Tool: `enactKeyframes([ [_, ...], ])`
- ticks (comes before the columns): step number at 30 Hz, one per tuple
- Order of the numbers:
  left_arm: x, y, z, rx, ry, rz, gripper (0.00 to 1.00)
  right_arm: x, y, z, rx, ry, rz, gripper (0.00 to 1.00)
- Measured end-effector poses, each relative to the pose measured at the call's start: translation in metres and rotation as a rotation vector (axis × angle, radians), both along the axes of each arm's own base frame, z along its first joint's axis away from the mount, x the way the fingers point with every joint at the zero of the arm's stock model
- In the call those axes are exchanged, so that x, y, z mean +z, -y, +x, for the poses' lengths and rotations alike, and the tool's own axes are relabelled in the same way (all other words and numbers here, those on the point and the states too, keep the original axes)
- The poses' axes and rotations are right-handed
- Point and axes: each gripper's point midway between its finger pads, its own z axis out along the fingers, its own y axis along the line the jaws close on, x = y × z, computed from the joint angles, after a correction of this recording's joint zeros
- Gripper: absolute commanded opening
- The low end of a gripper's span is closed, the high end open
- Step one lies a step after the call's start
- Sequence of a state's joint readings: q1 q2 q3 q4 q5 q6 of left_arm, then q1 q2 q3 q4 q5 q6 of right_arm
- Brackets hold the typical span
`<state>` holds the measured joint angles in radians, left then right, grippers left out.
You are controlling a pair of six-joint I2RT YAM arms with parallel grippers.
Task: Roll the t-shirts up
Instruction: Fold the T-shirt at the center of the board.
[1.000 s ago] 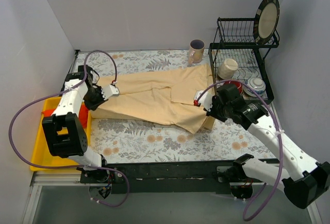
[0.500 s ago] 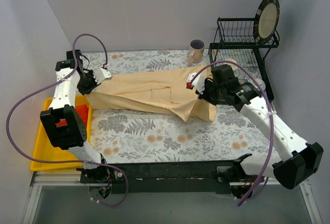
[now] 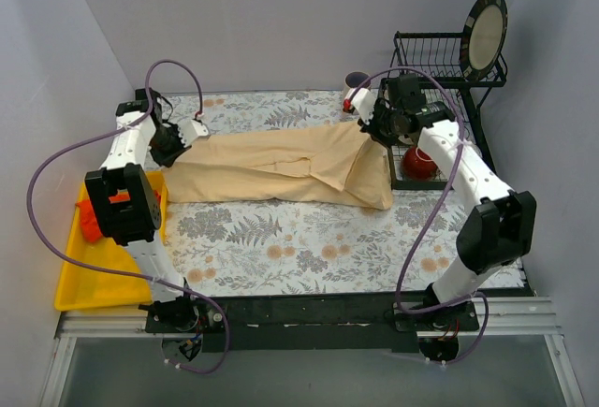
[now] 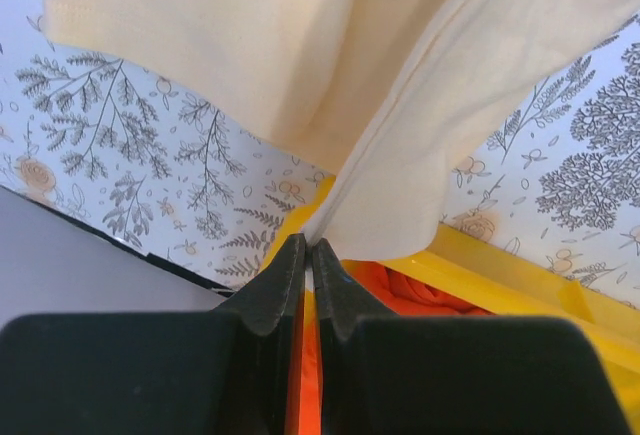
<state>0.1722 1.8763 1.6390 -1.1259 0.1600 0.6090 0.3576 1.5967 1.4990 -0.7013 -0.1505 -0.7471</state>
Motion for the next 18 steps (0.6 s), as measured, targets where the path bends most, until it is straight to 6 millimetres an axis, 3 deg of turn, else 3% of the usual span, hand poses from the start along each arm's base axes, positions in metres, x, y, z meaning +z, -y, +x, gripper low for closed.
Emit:
enactKeyframes([
  [5,-0.013,0.008,0.012,-0.021,-0.011,0.013,0.0,-0.006,0.0,0.035,-0.004,-0.012,0.004,0.01],
  [8,-0.023,0.008,0.017,-0.018,-0.023,0.03,0.0,-0.015,0.001,0.046,-0.012,-0.034,0.003,0.01],
  [14,-0.03,0.001,0.022,0.003,-0.021,0.063,0.0,-0.037,0.005,0.057,-0.019,-0.078,-0.019,0.01],
  [18,-0.029,-0.002,0.025,0.015,-0.007,0.074,0.0,-0.041,0.005,0.059,-0.007,-0.076,-0.029,0.01],
])
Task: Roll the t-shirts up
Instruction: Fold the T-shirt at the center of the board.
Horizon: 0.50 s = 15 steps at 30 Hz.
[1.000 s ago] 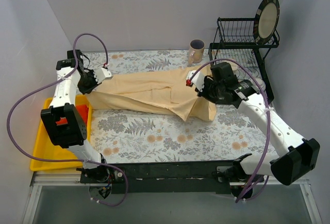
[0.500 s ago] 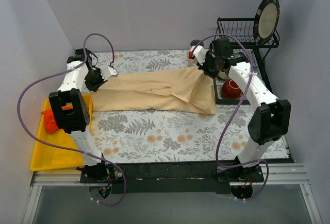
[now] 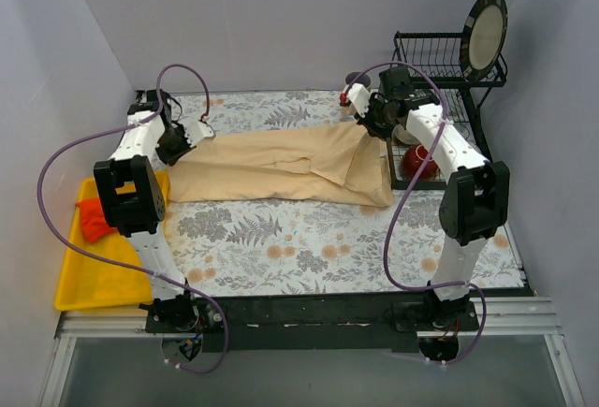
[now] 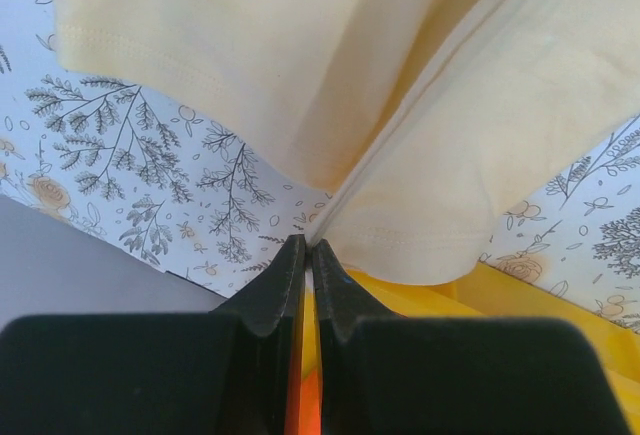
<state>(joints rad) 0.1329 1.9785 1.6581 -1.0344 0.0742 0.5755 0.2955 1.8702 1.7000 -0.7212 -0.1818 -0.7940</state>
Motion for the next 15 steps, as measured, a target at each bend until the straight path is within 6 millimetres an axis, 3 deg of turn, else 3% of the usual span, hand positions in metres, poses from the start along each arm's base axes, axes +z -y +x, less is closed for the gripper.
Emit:
enactKeyframes([
  [3,0.0,-0.002,0.003,0.01,0.015,0.007,0.0,0.001,-0.002,0.008,0.009,0.017,0.0,0.01],
  [7,-0.005,-0.004,0.008,0.019,0.026,0.014,0.0,0.003,-0.01,0.033,0.011,0.055,0.009,0.01],
  [15,-0.03,-0.005,0.022,0.065,0.025,-0.001,0.0,-0.026,-0.01,0.048,-0.012,0.033,-0.011,0.01],
])
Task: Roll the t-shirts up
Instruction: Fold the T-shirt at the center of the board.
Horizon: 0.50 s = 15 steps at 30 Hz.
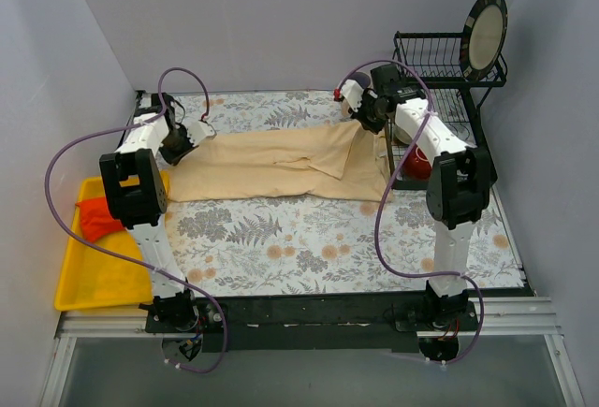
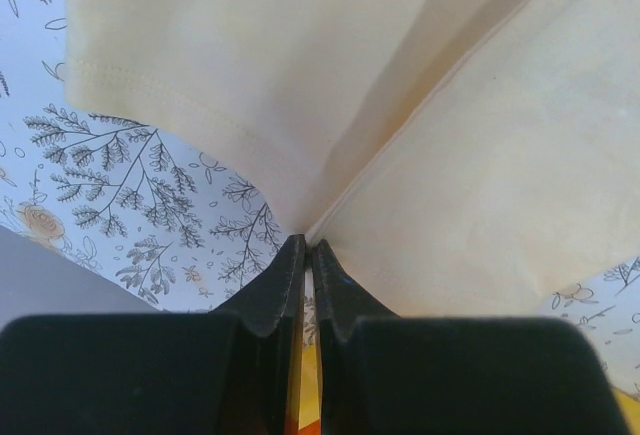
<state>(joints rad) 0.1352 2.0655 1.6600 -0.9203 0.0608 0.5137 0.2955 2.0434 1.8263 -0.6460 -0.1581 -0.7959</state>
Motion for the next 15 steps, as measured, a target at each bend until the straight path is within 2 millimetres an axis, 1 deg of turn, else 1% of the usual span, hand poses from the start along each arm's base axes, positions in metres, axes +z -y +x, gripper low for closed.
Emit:
enactKeyframes([
  [3,-0.002,-0.001,0.006,0.011,0.019,-0.001,0.0,-0.006,0.001,0.003,-0.014,-0.004,-0.007,0.01],
  [6,-0.003,-0.001,0.011,0.022,0.035,-0.005,0.0,-0.006,0.001,0.009,-0.026,0.001,-0.008,0.01],
  [10,-0.007,-0.001,0.02,0.034,0.053,-0.012,0.0,-0.001,0.0,0.019,-0.05,0.024,-0.003,0.01],
  [15,-0.006,-0.001,0.027,0.037,0.077,-0.01,0.0,0.004,0.0,0.029,-0.068,0.047,-0.002,0.01],
])
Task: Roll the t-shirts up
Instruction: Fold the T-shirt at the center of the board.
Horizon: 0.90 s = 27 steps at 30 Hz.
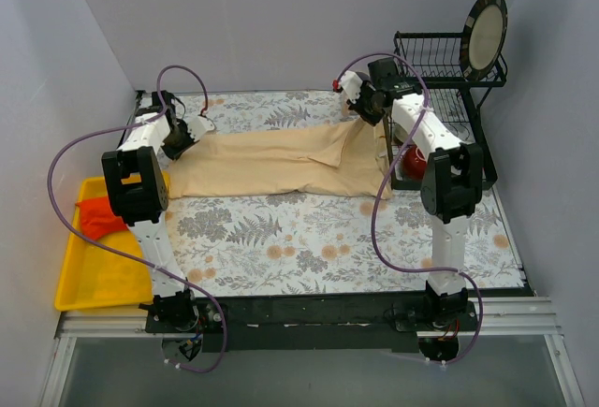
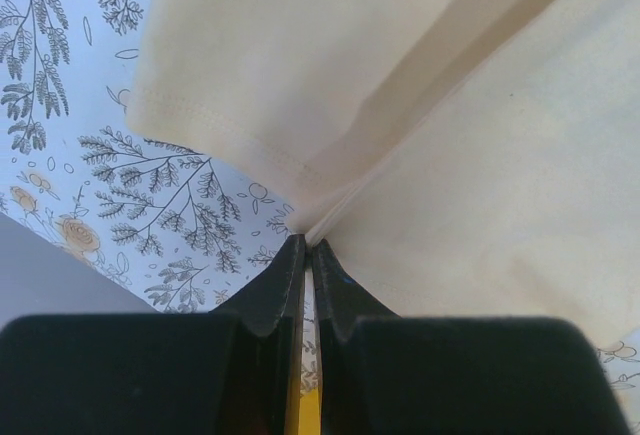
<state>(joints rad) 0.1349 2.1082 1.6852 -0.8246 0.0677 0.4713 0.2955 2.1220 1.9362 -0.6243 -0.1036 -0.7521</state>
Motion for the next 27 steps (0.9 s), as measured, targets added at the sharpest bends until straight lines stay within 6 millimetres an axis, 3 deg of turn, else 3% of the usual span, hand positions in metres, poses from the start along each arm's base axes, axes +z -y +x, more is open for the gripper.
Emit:
enactKeyframes([
  [6,0.003,-0.001,0.009,0.003,0.032,0.003,0.03,-0.013,0.001,0.002,-0.012,-0.023,-0.008,0.01],
  [11,0.005,-0.001,0.02,0.035,0.075,-0.004,0.24,-0.021,0.002,0.003,-0.025,-0.037,-0.016,0.01],
  [15,0.014,-0.003,0.031,0.097,0.127,-0.02,0.31,-0.023,0.002,0.009,-0.058,-0.038,-0.009,0.37],
  [18,0.02,-0.004,0.036,0.161,0.159,-0.033,0.37,-0.018,0.002,0.021,-0.104,-0.018,0.006,0.47],
  [23,0.036,0.0,0.034,0.269,0.209,-0.091,0.4,-0.003,0.004,0.018,-0.139,0.0,0.026,0.47],
  [27,0.055,0.014,0.016,0.316,0.218,-0.16,0.34,0.01,0.002,-0.007,-0.077,-0.026,0.046,0.48],
])
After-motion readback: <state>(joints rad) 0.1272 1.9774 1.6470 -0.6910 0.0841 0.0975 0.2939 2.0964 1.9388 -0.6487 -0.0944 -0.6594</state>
